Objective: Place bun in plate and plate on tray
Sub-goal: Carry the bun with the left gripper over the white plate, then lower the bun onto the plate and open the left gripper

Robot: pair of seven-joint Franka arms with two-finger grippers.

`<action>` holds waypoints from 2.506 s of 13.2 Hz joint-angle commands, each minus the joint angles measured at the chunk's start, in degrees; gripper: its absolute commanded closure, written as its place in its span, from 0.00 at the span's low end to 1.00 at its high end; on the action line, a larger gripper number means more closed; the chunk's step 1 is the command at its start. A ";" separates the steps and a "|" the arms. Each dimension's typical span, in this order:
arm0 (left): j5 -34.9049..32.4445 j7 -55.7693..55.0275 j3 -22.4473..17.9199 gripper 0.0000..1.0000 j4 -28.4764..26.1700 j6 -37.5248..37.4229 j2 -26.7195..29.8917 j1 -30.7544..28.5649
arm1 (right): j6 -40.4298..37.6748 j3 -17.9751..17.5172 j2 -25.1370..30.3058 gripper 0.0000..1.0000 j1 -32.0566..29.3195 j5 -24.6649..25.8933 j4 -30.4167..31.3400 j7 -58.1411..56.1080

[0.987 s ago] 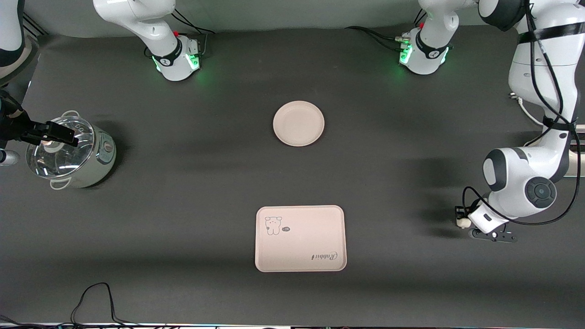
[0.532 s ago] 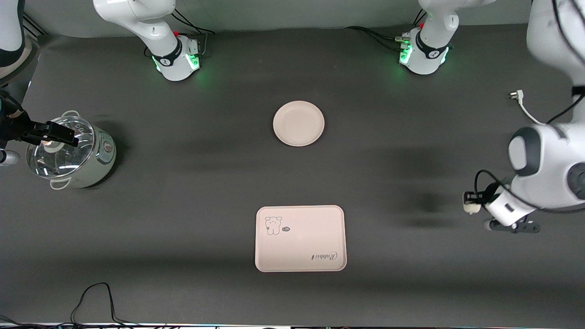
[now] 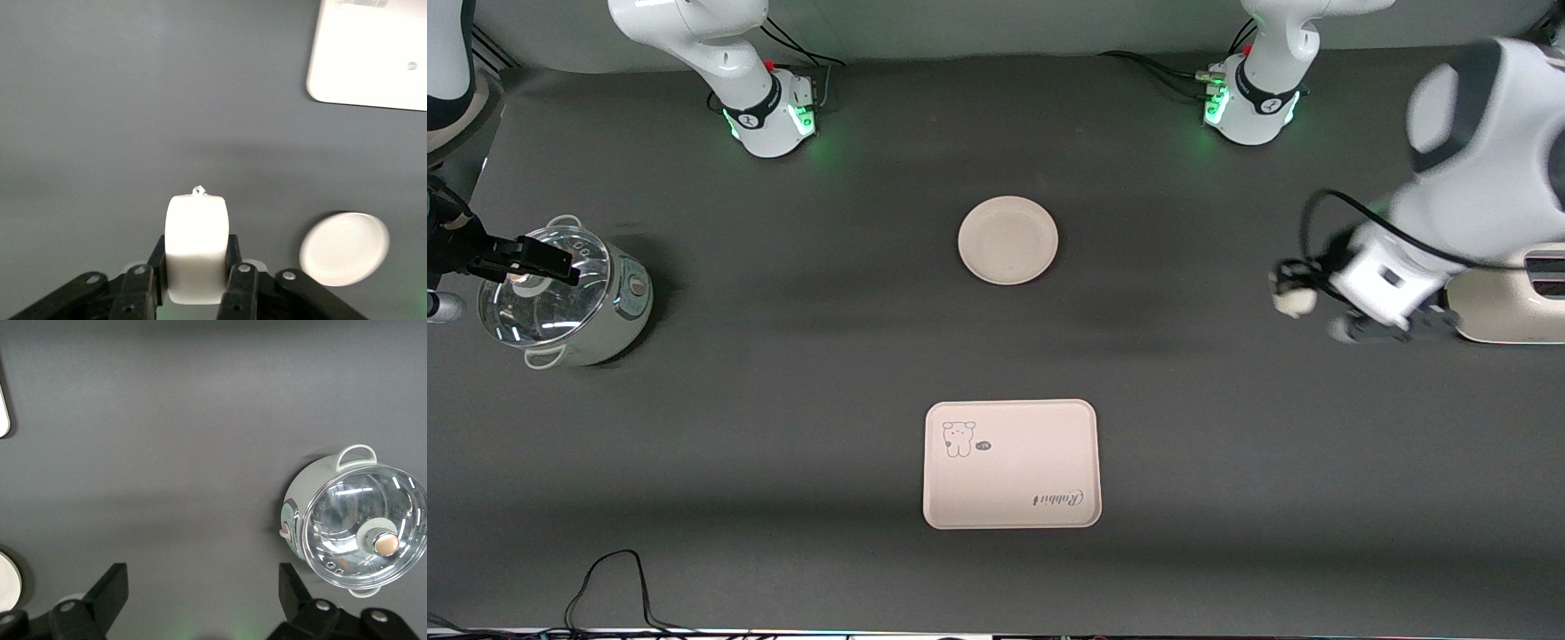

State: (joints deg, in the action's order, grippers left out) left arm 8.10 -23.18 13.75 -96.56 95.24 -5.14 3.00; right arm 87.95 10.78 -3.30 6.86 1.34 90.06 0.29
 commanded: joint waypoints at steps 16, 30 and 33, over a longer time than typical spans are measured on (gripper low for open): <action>-12.58 -44.23 4.71 0.59 -11.08 39.20 -23.25 36.62 | 0.46 -0.23 1.01 0.00 -0.26 0.50 0.81 -1.08; -16.01 -46.87 4.36 0.00 -17.35 47.06 -25.28 37.69 | 0.55 -0.23 0.75 0.00 -0.27 0.50 0.90 -1.08; -15.92 -46.26 4.44 0.00 -16.30 42.24 -22.04 36.20 | 0.55 -0.23 0.83 0.00 -0.26 0.50 0.90 -1.08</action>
State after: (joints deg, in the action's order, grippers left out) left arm -6.72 -68.43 18.43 -113.03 141.41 -30.90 39.93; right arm 87.95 10.78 -3.29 6.85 1.34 90.11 0.29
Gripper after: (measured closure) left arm 0.000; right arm 0.000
